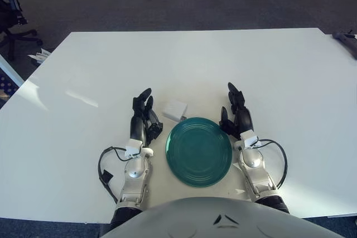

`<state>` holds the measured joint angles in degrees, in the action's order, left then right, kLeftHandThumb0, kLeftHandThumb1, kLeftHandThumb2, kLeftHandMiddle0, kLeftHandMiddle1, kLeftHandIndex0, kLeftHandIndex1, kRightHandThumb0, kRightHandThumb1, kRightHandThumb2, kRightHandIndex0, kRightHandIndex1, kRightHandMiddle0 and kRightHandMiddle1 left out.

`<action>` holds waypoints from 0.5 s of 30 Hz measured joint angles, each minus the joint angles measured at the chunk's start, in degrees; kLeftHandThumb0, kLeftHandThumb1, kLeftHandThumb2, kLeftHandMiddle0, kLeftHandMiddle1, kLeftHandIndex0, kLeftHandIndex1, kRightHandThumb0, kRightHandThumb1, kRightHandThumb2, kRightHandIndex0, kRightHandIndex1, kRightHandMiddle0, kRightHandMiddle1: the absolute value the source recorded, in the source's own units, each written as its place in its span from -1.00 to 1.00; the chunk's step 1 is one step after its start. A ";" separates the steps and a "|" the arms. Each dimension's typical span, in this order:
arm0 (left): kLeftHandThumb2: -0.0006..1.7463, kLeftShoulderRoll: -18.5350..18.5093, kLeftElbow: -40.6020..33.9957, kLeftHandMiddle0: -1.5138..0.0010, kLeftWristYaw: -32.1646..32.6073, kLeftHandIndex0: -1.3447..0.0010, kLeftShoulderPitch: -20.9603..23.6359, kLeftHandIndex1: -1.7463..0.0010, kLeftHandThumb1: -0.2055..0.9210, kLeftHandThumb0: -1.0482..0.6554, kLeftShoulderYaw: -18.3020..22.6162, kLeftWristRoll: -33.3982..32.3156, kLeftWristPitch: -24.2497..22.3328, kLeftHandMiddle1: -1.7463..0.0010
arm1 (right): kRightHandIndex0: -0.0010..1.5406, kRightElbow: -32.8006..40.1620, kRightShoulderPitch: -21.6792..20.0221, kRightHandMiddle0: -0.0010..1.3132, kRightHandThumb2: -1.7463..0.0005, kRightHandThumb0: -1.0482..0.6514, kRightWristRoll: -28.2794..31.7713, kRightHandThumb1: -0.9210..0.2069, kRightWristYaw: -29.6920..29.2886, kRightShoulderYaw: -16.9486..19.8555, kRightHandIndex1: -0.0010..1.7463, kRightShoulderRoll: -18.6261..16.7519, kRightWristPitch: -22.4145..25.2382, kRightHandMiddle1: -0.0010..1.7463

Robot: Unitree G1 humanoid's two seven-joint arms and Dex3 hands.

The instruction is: Put the charger into the plate.

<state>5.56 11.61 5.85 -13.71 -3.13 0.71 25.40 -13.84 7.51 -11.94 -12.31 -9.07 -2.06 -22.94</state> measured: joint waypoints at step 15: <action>-0.06 -1.72 -7.48 0.35 0.88 0.89 5.71 -0.08 1.00 -0.79 2.70 0.94 -23.40 0.93 | -0.83 -4.09 -4.04 -1.00 0.00 -0.78 0.12 -1.00 -1.27 0.69 -0.99 -1.07 -1.56 -0.61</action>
<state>3.84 4.14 6.73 -8.00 -0.43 1.64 2.00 -17.93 3.47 -11.82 -13.57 -8.38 -3.13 -24.51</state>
